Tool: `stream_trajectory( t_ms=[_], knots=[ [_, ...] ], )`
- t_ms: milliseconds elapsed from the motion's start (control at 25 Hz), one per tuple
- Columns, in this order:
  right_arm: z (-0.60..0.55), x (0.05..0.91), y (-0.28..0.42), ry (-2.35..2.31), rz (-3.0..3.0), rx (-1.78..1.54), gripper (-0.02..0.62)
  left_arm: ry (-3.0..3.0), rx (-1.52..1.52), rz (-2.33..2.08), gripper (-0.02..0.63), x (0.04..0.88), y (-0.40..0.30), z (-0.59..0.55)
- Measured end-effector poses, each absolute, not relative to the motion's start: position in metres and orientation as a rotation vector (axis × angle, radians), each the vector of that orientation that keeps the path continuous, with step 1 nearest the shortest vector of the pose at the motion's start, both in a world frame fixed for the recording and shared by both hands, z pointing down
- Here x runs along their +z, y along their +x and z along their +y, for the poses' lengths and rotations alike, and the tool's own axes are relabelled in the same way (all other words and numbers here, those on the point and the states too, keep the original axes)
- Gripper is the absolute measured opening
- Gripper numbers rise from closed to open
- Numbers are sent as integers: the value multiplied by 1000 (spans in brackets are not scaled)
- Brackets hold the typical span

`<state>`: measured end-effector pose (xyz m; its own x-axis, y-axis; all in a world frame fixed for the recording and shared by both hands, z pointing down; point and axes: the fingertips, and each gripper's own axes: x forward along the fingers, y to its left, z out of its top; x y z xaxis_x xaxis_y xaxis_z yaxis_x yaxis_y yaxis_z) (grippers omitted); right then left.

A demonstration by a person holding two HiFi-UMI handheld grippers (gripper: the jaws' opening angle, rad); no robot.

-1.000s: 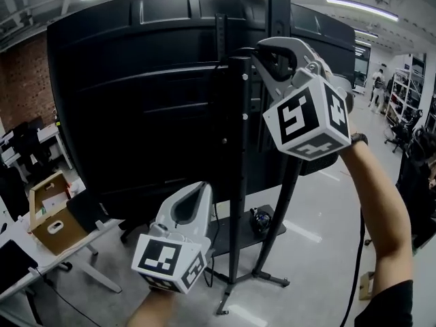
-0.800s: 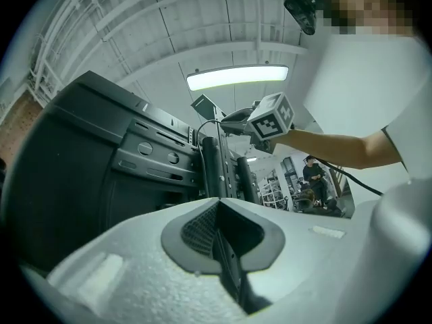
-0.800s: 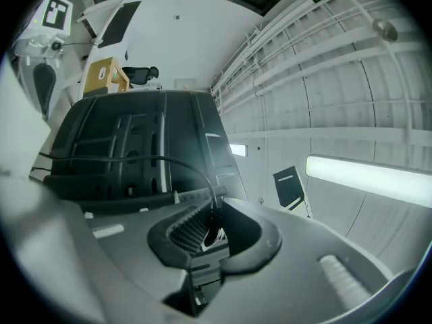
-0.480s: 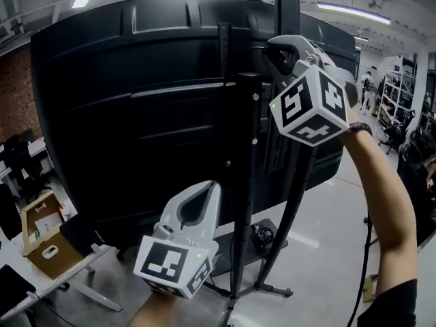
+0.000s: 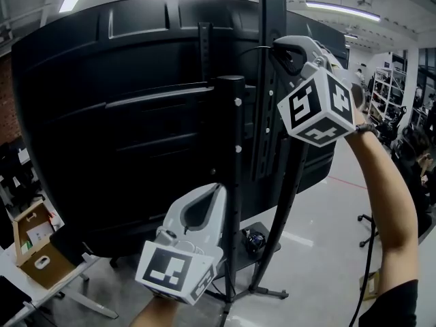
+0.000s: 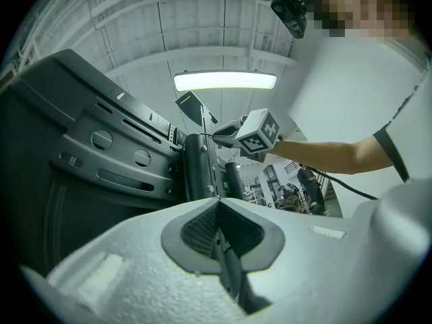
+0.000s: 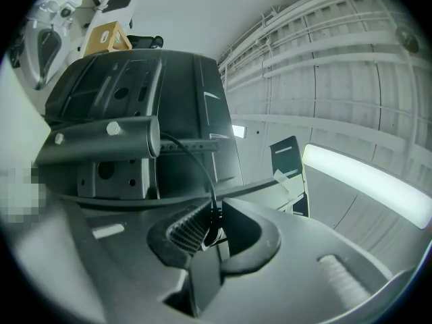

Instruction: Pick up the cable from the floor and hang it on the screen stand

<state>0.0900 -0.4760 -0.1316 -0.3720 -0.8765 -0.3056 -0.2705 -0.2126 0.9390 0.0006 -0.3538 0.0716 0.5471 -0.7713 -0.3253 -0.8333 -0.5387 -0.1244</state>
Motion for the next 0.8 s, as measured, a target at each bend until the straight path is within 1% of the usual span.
stream_trajectory(
  t_ms=[280, 600, 800],
  knots=[
    [-493, -135, 130, 1373, -1572, -1642, 51, -2495, 345, 1322, -3, 65, 36, -365],
    [-508, -132, 158, 1333, -1548, -1715, 51, -2489, 354, 1309, -2, 57, 78, -378],
    [-519, -145, 195, 1372, -1541, -1716, 51, -2490, 355, 1316, -2, 59, 98, -392]
  ],
)
